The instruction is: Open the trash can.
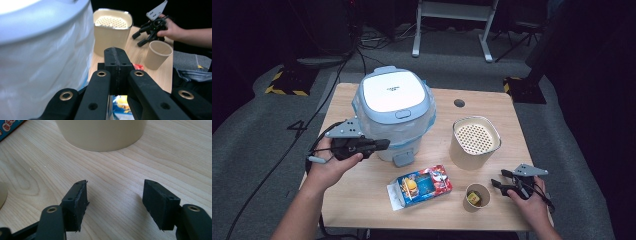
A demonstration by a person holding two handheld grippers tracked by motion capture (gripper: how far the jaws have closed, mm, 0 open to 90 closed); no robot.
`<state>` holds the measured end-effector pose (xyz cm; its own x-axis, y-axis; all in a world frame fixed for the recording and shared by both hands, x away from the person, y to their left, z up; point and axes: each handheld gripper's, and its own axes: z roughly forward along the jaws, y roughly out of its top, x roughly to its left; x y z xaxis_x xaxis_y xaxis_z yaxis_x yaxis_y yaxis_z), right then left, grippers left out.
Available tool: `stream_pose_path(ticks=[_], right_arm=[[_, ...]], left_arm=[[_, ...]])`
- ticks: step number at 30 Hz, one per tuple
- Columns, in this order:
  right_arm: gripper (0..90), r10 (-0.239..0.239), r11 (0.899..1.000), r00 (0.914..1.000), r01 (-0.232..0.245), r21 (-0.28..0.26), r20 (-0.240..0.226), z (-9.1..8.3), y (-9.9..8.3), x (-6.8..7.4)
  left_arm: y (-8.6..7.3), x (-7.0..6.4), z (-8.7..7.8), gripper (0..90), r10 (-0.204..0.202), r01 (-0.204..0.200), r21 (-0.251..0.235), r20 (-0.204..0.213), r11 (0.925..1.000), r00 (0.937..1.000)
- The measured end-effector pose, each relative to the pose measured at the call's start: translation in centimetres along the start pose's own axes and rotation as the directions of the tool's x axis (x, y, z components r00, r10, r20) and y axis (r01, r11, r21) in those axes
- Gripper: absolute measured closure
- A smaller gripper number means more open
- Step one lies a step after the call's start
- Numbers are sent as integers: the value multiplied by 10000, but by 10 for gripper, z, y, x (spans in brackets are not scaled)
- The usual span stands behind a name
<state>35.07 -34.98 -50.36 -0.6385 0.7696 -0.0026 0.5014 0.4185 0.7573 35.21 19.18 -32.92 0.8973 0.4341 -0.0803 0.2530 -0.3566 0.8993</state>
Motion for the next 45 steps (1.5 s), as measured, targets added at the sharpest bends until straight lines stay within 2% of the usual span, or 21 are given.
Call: stream_pose_path(ticks=[3, 6, 10, 17, 19, 27, 33, 37, 40, 45], right_arm=[[370, 0, 10000, 10000, 0, -1, 0, 0, 0, 0], [370, 1, 10000, 10000, -1, 0, -1, 0, 0, 0], [370, -1, 10000, 10000, 1, 0, 0, 0, 0, 0], [370, 0, 10000, 10000, 0, -2, -3, 0, 0, 0], [370, 4, 10000, 10000, -4, -2, -5, 0, 0, 0], [370, 3, 10000, 10000, -3, -2, -7, 0, 0, 0], [370, 2, 10000, 10000, -2, 5, -4, 0, 0, 0], [370, 2, 10000, 10000, -2, -2, -7, 0, 0, 0], [370, 0, 10000, 10000, 0, 6, -2, 0, 0, 0], [370, -2, 10000, 10000, 2, 0, 0, 0, 0, 0]], left_arm=[[9, 0, 1, 898, 99, -98, -238, 65, 9997, 9999], [17, 2, 2, 899, 26, -25, -653, 18, 9979, 10000], [28, 5, 4, 900, -230, 223, -1315, -41, 9911, 9997], [41, 15, 8, 900, -674, 597, -1976, -328, 9785, 9972], [44, 18, 11, 900, -679, 582, -2057, -408, 9769, 9969], [52, 23, 26, 900, -535, 404, -1455, -877, 9885, 9947], [55, 24, 33, 900, -696, 580, -998, -1164, 9933, 9908], [57, 23, 34, 900, -472, 371, -690, -1504, 9969, 9875], [60, 20, 34, 900, -110, 24, -429, -1996, 9991, 9798], [63, 18, 36, 900, 85, -128, -186, -2118, 9997, 9773]])
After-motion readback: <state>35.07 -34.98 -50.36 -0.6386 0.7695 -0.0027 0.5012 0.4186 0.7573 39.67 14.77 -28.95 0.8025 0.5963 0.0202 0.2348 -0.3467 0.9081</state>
